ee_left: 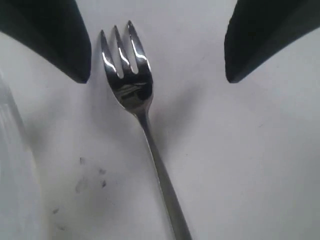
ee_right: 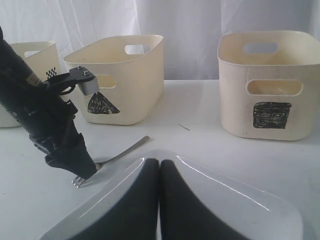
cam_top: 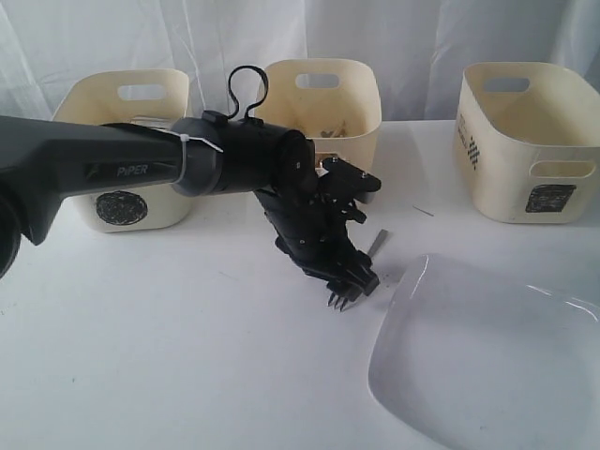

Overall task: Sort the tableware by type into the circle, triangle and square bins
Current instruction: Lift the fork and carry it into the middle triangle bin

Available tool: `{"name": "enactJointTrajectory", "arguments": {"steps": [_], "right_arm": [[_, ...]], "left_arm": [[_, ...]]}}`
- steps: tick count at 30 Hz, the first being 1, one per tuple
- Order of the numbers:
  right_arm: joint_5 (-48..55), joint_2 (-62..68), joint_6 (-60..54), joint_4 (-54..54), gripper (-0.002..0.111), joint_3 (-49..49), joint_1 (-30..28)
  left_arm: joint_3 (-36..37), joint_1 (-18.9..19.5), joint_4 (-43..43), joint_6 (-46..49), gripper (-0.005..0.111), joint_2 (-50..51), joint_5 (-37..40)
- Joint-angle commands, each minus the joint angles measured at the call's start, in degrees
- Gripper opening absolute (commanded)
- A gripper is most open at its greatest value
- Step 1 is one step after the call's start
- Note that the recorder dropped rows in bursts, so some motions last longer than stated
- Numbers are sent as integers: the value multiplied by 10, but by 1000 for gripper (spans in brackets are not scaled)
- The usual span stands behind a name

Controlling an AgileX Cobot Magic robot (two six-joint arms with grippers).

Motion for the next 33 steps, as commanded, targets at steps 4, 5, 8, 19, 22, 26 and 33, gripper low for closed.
{"name": "enactJointTrajectory", "arguments": {"steps": [4, 5, 8, 19, 22, 26, 33], "right_arm": [[-2, -3, -1, -4, 0, 3, -1], [-2, -3, -1, -4, 0, 3, -1], [-2, -3, -1, -4, 0, 3, -1], [-2, -3, -1, -4, 0, 3, -1], [-2, -3, -1, -4, 0, 3, -1], [-2, -3, -1, -4, 0, 3, -1], [-2, -3, -1, -4, 0, 3, -1]], "left_arm": [[2, -3, -1, -14, 75, 5, 3], [2, -3, -1, -14, 75, 5, 3], [2, -3, -2, -22, 75, 8, 1], [2, -3, -3, -27, 75, 9, -9], [2, -3, -3, -39, 71, 11, -12], [2, -3, -3, -45, 57, 18, -10], [2, -3, -3, -45, 22, 17, -6]]}}
